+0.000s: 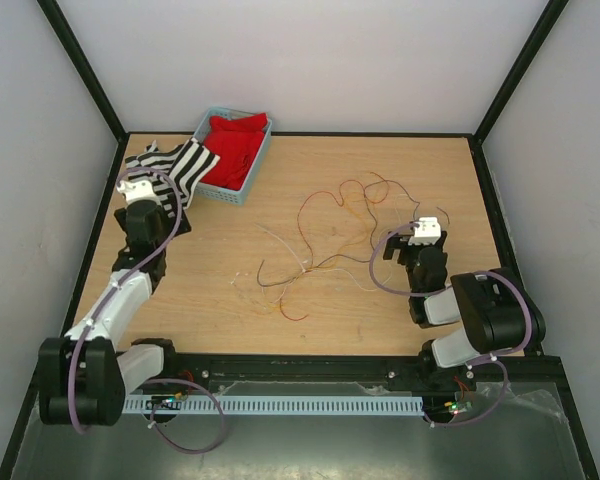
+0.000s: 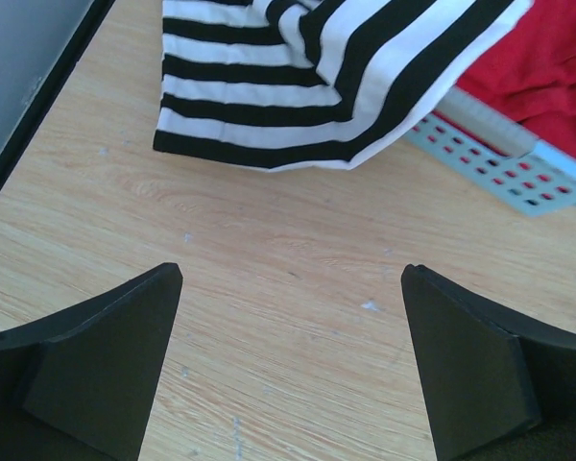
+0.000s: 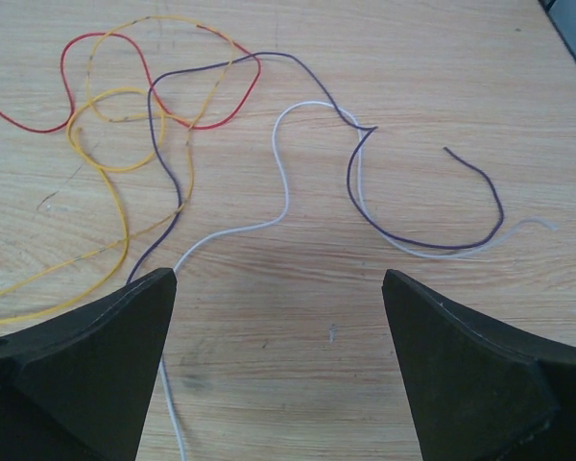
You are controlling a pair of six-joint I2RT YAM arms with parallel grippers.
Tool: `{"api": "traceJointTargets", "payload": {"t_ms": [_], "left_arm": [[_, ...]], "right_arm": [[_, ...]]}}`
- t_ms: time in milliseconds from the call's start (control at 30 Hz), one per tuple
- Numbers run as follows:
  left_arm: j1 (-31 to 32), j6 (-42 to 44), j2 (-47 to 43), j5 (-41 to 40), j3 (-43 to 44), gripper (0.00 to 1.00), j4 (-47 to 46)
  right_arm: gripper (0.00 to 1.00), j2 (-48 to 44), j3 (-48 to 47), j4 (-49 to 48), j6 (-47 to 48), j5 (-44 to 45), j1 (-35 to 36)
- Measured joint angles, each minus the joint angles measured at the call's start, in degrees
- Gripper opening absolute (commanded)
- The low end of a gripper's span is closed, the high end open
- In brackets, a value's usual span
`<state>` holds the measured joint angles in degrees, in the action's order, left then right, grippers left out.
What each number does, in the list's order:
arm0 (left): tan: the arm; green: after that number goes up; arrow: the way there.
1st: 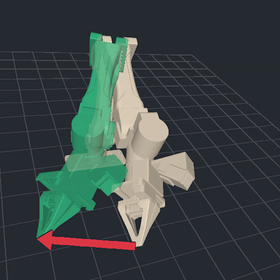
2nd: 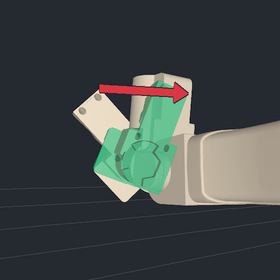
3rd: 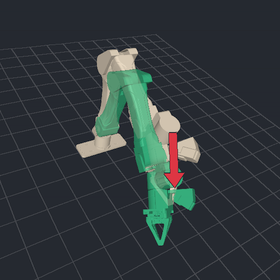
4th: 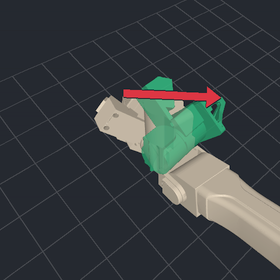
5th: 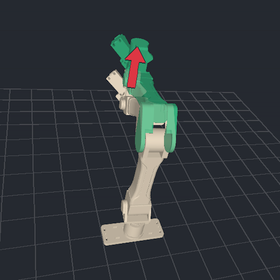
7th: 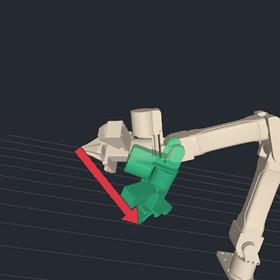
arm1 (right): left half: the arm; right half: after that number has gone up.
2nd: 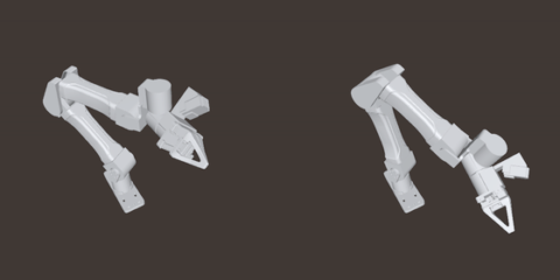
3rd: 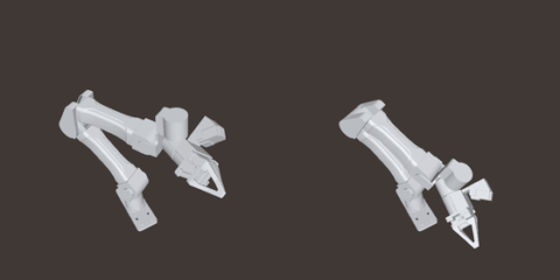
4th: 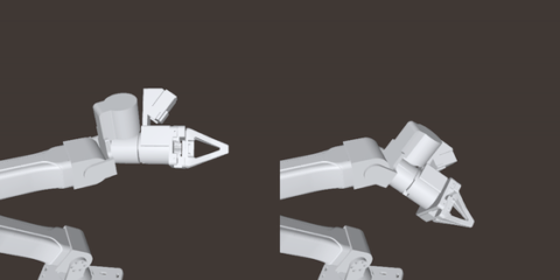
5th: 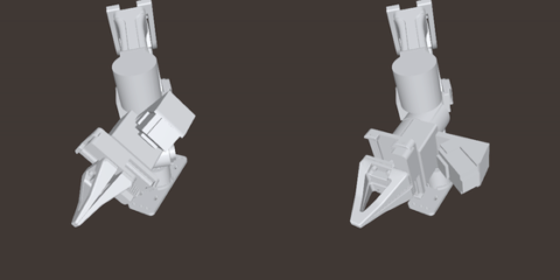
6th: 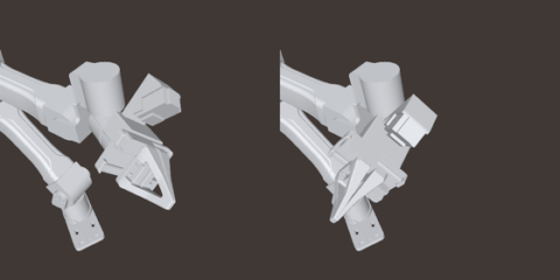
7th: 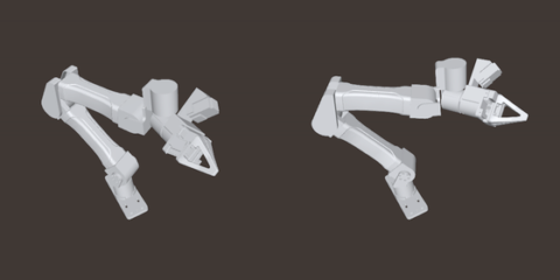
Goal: Zip-tie the wires
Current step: Reset both arms
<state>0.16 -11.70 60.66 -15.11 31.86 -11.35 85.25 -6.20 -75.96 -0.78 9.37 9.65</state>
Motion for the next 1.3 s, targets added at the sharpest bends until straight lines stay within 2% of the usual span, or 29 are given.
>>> {"api": "traceJointTargets", "payload": {"t_ms": [100, 300, 600, 800, 1300], "left_arm": [[-0.85, 1.36, 3.50, -0.55, -1.64, 0.99, -3.10], [-1.97, 4.87, 11.63, 1.44, -8.33, 0.99, -15.67], [-1.51, 11.67, 26.36, 10.43, -11.65, 0.99, -35.04], [-0.70, 14.19, 27.82, 13.55, -10.67, 0.99, -36.17], [-0.07, 15.78, 27.85, 13.62, -10.36, 0.99, -37.11]], "right_arm": [[0.99, 0.00, -0.42, -0.22, 0.35, 1.51, 0.24], [0.99, 0.00, -0.63, -0.28, 0.72, 2.93, 0.26], [0.99, 0.00, -0.74, -0.28, 0.83, 3.87, 0.63], [0.99, 0.00, -0.74, -0.28, 0.83, 4.07, 0.83], [0.99, 0.00, -0.74, -0.28, 0.83, 4.15, 0.87]]}}
